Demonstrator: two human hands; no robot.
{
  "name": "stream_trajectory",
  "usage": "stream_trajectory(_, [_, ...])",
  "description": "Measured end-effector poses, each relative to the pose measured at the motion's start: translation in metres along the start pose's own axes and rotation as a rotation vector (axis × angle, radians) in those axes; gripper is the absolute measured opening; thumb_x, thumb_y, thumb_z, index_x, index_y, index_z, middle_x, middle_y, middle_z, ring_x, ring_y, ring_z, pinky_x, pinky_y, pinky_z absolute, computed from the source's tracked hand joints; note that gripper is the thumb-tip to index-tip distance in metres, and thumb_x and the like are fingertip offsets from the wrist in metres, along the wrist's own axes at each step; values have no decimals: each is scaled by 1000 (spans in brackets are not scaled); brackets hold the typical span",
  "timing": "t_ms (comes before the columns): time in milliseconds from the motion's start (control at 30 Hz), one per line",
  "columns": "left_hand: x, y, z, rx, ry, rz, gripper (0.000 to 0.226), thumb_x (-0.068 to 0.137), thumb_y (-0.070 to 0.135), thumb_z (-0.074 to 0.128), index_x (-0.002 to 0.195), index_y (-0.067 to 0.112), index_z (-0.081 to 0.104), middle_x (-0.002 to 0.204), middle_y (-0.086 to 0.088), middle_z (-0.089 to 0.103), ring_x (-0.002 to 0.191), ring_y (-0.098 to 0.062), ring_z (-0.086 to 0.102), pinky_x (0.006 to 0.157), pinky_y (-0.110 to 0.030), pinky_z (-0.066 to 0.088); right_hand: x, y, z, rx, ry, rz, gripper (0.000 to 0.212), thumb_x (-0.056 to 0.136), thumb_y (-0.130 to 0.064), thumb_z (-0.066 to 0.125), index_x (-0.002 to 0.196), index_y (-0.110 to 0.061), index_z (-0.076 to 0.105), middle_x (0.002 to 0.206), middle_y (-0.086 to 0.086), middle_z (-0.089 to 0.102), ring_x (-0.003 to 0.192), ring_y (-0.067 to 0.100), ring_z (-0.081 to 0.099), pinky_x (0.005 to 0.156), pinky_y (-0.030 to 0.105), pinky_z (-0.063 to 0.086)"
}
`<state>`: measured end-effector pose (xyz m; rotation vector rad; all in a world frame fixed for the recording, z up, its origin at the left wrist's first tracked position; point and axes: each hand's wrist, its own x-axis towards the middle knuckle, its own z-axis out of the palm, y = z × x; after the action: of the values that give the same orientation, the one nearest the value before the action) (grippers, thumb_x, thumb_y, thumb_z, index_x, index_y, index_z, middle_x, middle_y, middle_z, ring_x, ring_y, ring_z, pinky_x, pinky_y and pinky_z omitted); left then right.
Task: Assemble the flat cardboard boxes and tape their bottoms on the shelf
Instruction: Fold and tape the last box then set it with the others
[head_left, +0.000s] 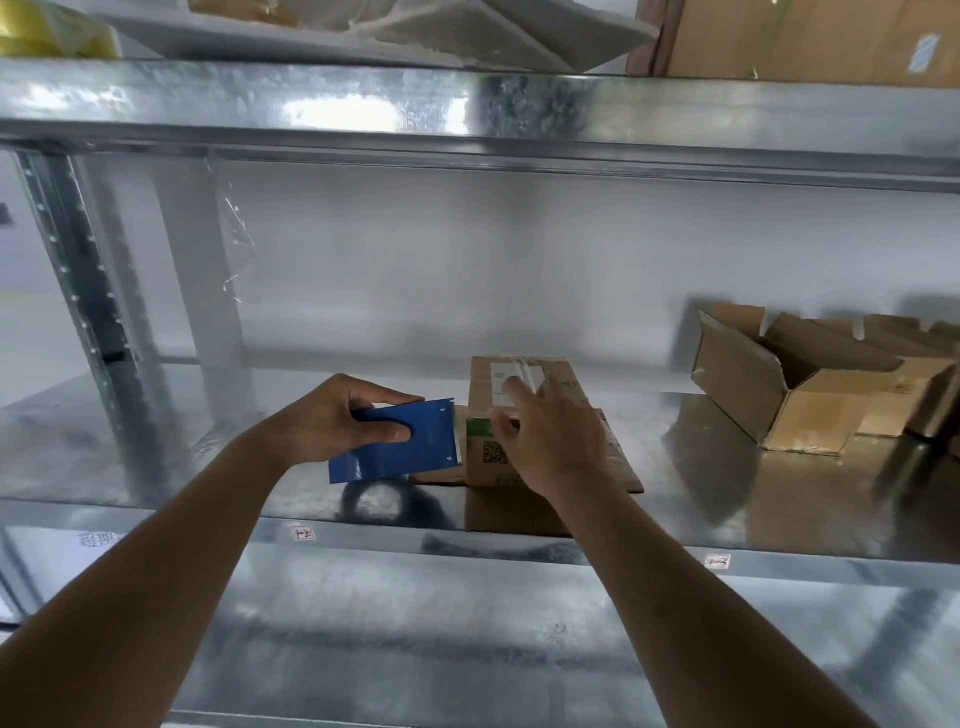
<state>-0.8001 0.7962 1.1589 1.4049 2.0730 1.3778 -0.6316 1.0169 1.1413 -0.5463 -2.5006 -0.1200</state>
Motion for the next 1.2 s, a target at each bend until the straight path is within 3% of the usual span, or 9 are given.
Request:
stream_trajectory(100, [3,-2,1,14,-3,4,45,78,26,81,121,34,76,118,7,77,113,-14,72,98,-41,59,0,-4,3,85,32,-98,48,107,-42,49,153,-42,34,147,6,51,125,27,61,113,61,42])
stream_trajectory(167, [7,-4,-1,22,-1,3,43,81,19,81,121,32,75,117,8,77,111,-13,72,94,-35,60,-3,-2,8,177,91,-246,52,100,-22,64,149,-34,49,148,0,54,134,24,57,117,60,39])
stream_trajectory(233, [9,-6,-1,23,-5,11,41,85,9,80,121,29,74,115,10,78,109,-12,73,88,-27,60,-7,1,19,324,89,-278,48,99,-14,66,145,-25,57,150,-5,56,143,23,50,118,51,42])
stream_trajectory(400, [12,-10,-2,35,-12,18,41,87,5,78,121,27,74,114,11,78,107,-9,73,85,-22,60,-11,-6,30,409,85,-185,40,105,-43,51,139,-25,64,141,-6,65,131,16,60,111,39,50])
stream_trajectory(533, [11,-17,-4,62,6,26,41,88,4,78,124,23,73,116,11,77,109,-8,72,92,-23,58,-7,-10,31,409,133,-124,32,103,-39,62,131,-26,71,132,-8,71,122,11,66,105,32,53])
stream_trajectory(667, [9,-21,-3,126,43,13,41,88,10,80,122,32,73,113,17,77,106,-5,72,89,-19,57,-5,-10,35,416,138,-119,29,102,-34,65,128,-25,73,129,-6,72,121,13,67,103,38,56])
stream_trajectory(967, [-8,-28,-18,245,160,-46,41,85,13,84,121,32,77,112,19,77,105,-1,72,100,-31,56,-8,-16,33,411,260,-105,26,98,-36,70,117,-21,79,117,-4,77,107,13,73,91,36,62])
stream_trajectory(1067, [0,-22,-4,327,216,-60,37,85,24,85,115,43,75,110,22,76,101,1,71,98,-32,57,-9,-24,27,444,195,-25,41,96,-52,62,119,-22,78,116,-5,77,104,13,71,90,34,60])
stream_trajectory(1200, [10,0,16,580,264,-155,30,87,48,75,117,53,72,117,23,72,103,-8,67,95,-37,57,-5,-40,23,371,138,96,39,96,-57,62,108,-22,76,100,-6,74,88,13,67,75,29,58])
